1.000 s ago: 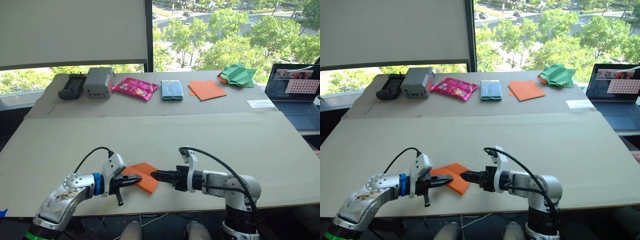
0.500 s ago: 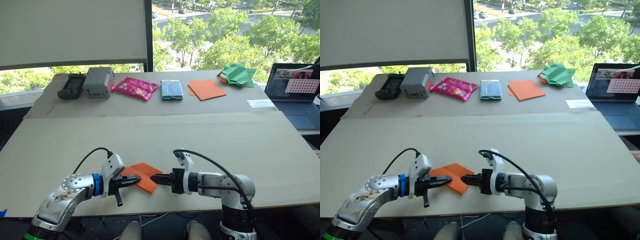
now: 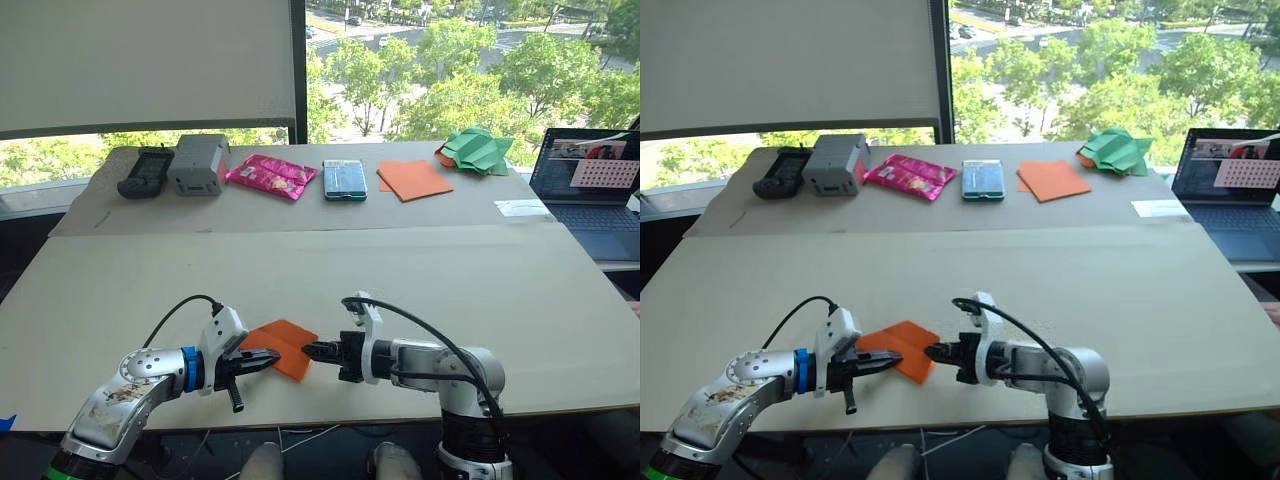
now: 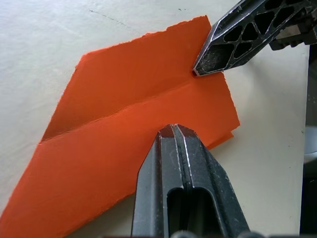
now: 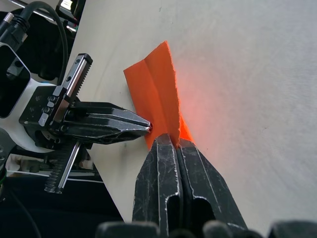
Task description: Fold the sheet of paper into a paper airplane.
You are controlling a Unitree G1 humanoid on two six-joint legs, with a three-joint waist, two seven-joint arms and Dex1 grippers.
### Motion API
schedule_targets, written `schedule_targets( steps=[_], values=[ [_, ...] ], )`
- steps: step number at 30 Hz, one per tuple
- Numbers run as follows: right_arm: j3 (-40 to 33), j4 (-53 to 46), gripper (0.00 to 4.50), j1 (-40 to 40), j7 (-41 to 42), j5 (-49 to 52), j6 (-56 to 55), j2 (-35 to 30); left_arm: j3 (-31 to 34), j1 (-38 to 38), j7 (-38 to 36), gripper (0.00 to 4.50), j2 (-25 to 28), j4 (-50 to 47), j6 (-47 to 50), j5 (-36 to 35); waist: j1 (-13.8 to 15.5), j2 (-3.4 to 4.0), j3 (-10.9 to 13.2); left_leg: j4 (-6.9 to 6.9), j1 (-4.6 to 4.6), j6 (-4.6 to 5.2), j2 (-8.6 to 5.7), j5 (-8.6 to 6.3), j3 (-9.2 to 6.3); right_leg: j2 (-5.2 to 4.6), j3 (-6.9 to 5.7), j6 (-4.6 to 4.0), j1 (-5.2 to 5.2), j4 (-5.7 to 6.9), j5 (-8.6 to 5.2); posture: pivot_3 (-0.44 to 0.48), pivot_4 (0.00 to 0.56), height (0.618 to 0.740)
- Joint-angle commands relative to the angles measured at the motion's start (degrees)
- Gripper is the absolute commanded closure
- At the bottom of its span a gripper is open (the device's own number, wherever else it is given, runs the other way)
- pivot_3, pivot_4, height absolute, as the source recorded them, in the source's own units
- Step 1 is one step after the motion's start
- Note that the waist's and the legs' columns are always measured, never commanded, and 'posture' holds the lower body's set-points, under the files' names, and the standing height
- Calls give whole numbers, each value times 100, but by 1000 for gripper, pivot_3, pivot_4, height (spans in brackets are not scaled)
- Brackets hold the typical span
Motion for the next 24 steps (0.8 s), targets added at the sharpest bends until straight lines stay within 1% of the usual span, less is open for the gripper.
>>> schedule_targets(
  steps=[1, 3, 5, 6, 11, 15, 19, 21, 22, 23, 24],
  values=[
    [347, -202, 4473, 57, 138, 6, -591, -232, 160, -14, -11, 4500, 34, -99, -33, -89, 2, -1, -1, 0, -1, 1, 0, 1, 0, 0, 0, 0, 2, 1, 0, 0, 150, 702],
    [1267, -239, 4473, 71, 378, -617, -1628, -1023, 329, -28, 14, 4500, 33, -37, 25, -185, 0, -1, -1, 1, -2, 2, 0, 1, 0, 0, -1, 1, 3, 2, 0, 0, 150, 702],
    [1834, -195, 4473, 40, 546, -1079, -2515, -1515, 460, -31, 26, 4500, 54, 2, 71, -259, 1, -5, -2, 4, -4, 1, -4, 1, 1, 0, 1, 1, 4, -2, 0, 0, 150, 702],
    [1970, -158, 4473, 21, 599, -1216, -2839, -1635, 503, -26, 25, 4500, 68, 9, 87, -281, 3, -8, -4, 4, -4, 1, -4, 1, 1, 0, 0, 1, 4, -3, 0, 0, 150, 702],
    [2510, 0, 4473, -31, 735, -2049, -4515, -2035, 781, 23, 78, 4500, 70, 39, 233, -442, -1, -26, -14, 4, -2, 1, -3, 1, 0, 0, -1, 1, 4, -5, 0, 0, 150, 702],
    [2821, -30, 4473, 5, 862, -2618, -5715, -2189, 887, -5, 89, 4500, 83, 35, 344, -547, -1, -30, -15, 4, 2, 3, -3, 2, 1, 0, -1, 1, 6, -4, 0, 0, 150, 702],
    [2906, 122, 4473, 31, 1025, -2929, -6533, -2270, 916, -13, 98, 4500, 93, 28, 395, -586, 7, -38, -17, 5, 6, 3, -3, 3, 1, 0, -1, 1, 11, -3, 1, 0, 150, 702],
    [3000, 342, 4473, 18, 1266, -3132, -7065, -2446, 940, -31, 99, 4500, 100, 41, 438, -603, 11, -40, -18, 5, 7, 3, -3, 3, 1, 0, -1, 1, 13, -4, 0, 0, 150, 702],
    [3129, 559, 4473, -34, 1361, -3387, -7367, -2592, 956, -42, 94, 4500, 108, 56, 454, -612, 12, -42, -17, 5, 8, 3, -3, 3, 1, 0, -1, 1, 14, -4, 0, 0, 150, 702],
    [3381, 899, 4473, -164, 1352, -3917, -7871, -2795, 981, -55, 75, 4500, 121, 84, 473, -630, 9, -43, -18, 6, 8, 3, -3, 3, 1, 0, 0, 1, 16, -4, 0, 0, 150, 702],
    [3503, 1171, 4473, -268, 1259, -4272, -8206, -2864, 1003, -59, 52, 4500, 136, 101, 484, -639, 10, -44, -18, 7, 10, 2, -4, 3, 2, 0, 0, 1, 16, -4, 0, 0, 150, 702]
  ],
)
